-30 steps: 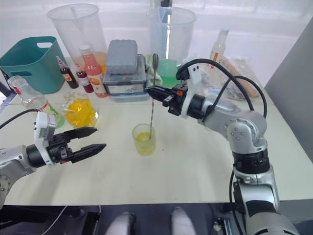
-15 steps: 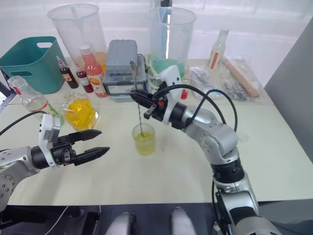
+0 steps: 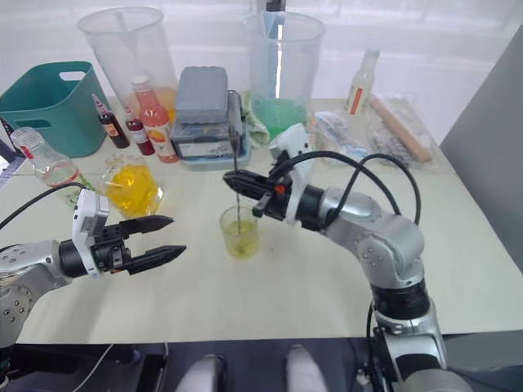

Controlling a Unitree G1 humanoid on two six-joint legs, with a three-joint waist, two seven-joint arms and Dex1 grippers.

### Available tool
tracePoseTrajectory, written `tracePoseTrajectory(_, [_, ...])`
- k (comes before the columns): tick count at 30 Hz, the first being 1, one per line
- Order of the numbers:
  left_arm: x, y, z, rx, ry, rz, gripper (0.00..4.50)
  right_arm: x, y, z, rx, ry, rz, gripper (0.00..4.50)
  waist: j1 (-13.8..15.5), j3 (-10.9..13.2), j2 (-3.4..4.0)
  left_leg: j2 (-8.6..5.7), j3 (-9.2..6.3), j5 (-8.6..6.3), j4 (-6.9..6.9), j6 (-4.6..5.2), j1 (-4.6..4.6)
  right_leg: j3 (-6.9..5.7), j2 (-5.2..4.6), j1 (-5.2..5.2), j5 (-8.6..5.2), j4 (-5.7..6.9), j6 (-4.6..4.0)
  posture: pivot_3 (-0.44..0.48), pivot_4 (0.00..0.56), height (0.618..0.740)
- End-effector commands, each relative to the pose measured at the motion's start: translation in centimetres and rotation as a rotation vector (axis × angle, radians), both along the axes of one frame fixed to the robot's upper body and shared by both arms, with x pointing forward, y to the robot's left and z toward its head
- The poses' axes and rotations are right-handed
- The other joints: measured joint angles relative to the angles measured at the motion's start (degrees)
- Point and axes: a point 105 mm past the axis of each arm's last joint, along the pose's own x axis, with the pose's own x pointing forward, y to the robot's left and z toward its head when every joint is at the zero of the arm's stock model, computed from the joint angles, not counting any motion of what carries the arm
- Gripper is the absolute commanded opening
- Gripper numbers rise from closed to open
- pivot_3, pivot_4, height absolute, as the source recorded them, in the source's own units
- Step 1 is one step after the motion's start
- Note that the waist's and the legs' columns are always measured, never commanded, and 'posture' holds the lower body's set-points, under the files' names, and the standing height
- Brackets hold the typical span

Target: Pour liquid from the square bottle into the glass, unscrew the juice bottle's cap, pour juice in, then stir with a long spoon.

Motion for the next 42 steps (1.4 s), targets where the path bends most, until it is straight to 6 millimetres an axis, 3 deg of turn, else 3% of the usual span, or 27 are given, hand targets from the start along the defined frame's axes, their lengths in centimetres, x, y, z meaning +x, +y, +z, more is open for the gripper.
tracePoseTrajectory(1, [-0.1, -0.2, 0.5, 0.002, -0.029, -0.022, 4.46, -0.4, -0.4, 2.5, 0.025, -0.085, -0.005, 0.0, 0.02, 0.0, 0.0, 0.0, 0.0, 0.0, 0.0, 0.0, 0.0, 0.0, 0.0, 0.0, 0.0, 0.0, 0.0, 0.0, 0.15, 0.739])
tracePoseTrajectory(5, [-0.2, -0.2, 0.3, 0.009, -0.029, -0.021, 4.46, 0.6, -0.4, 1.9, -0.011, -0.141, -0.061, 0.0, 0.1, -0.01, -0.01, -0.01, 0.0, 0.0, 0.01, 0.0, -0.01, 0.0, -0.01, 0.01, 0.0, -0.02, 0.0, 0.0, 0.15, 0.739])
tracePoseTrajectory(10, [-0.2, -0.2, 0.4, 0.018, -0.031, -0.025, 4.46, 1.1, 0.3, 2.6, 0.062, -0.168, -0.072, 0.0, 0.1, -0.01, -0.01, 0.0, 0.0, 0.0, 0.01, 0.0, -0.02, 0.0, -0.01, 0.01, 0.0, -0.01, 0.01, 0.0, 0.15, 0.739])
tracePoseTrajectory(18, [0.0, -0.3, 0.5, 0.024, -0.04, -0.028, 4.46, 0.3, 2.3, 1.8, 0.1, -0.105, 0.02, 0.0, 0.1, -0.01, -0.01, 0.0, 0.0, 0.0, 0.01, 0.0, -0.02, 0.0, -0.01, 0.0, 0.03, 0.01, -0.04, 0.0, 0.15, 0.739])
tracePoseTrajectory(24, [-0.1, -0.3, 0.3, 0.028, -0.04, -0.036, 4.46, -1.0, 1.3, 1.0, 0.054, -0.034, 0.079, 0.0, 0.16, 0.0, 0.0, 0.0, -0.01, 0.0, 0.01, 0.0, -0.03, -0.01, -0.01, 0.01, 0.05, 0.0, -0.07, 0.0, 0.15, 0.739])
tracePoseTrajectory(32, [-0.1, -0.3, 0.7, 0.031, -0.077, -0.051, 4.46, 0.6, -1.1, 1.1, -0.081, -0.108, -0.013, 0.0, 0.13, -0.01, -0.01, 0.0, 0.0, 0.0, 0.01, 0.0, 0.01, -0.01, -0.01, 0.02, -0.01, -0.01, 0.01, 0.0, 0.15, 0.739])
tracePoseTrajectory(36, [-0.4, -0.5, 1.1, 0.024, -0.128, -0.064, 4.46, 1.2, -0.9, 2.3, 0.012, -0.123, -0.03, 0.0, -0.01, -0.01, -0.01, 0.0, 0.0, 0.0, 0.0, 0.0, 0.02, -0.01, 0.0, 0.02, -0.01, 0.0, 0.01, 0.0, 0.15, 0.739])
tracePoseTrajectory(42, [-0.4, -0.5, 1.1, 0.034, -0.151, -0.062, 4.46, 1.4, 0.9, 2.6, 0.061, -0.126, -0.008, 0.0, 0.09, -0.01, -0.01, 0.0, 0.0, 0.0, 0.01, 0.0, 0.0, -0.01, -0.01, 0.03, 0.02, 0.0, -0.01, 0.0, 0.15, 0.739])
